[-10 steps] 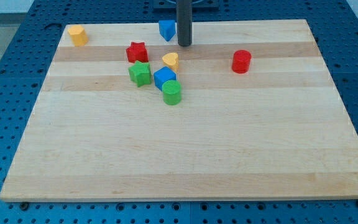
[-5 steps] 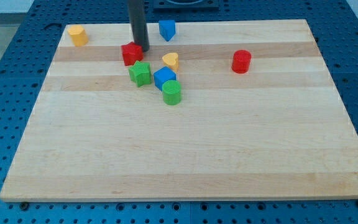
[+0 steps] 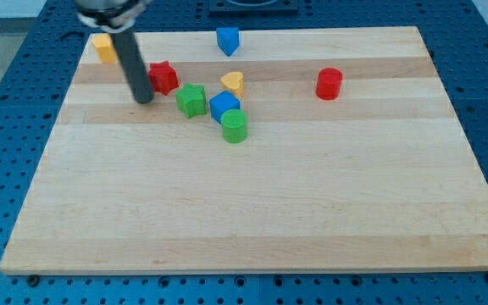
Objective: Push red star to yellow heart
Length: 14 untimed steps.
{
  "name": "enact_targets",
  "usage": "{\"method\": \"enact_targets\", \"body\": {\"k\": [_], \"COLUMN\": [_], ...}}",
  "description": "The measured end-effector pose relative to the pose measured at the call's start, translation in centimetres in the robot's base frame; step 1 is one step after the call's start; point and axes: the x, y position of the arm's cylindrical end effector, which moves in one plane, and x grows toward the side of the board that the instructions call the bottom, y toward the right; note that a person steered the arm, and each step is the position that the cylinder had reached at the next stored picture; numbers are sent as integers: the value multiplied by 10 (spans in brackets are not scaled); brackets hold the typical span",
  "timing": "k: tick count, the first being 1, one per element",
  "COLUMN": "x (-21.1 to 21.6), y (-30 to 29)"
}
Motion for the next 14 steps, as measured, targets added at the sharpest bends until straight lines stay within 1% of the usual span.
{"method": "enact_targets", "body": {"k": [1,2,3,4,5,6,7,8,9,10,13,14], "x": [-3,-3,-12,-13,-16,-18,-19,-36,-57,-60,-60,-57], "y": [1,-43,-62,-31,22,31,-7,-37,-24,23,114,90]}}
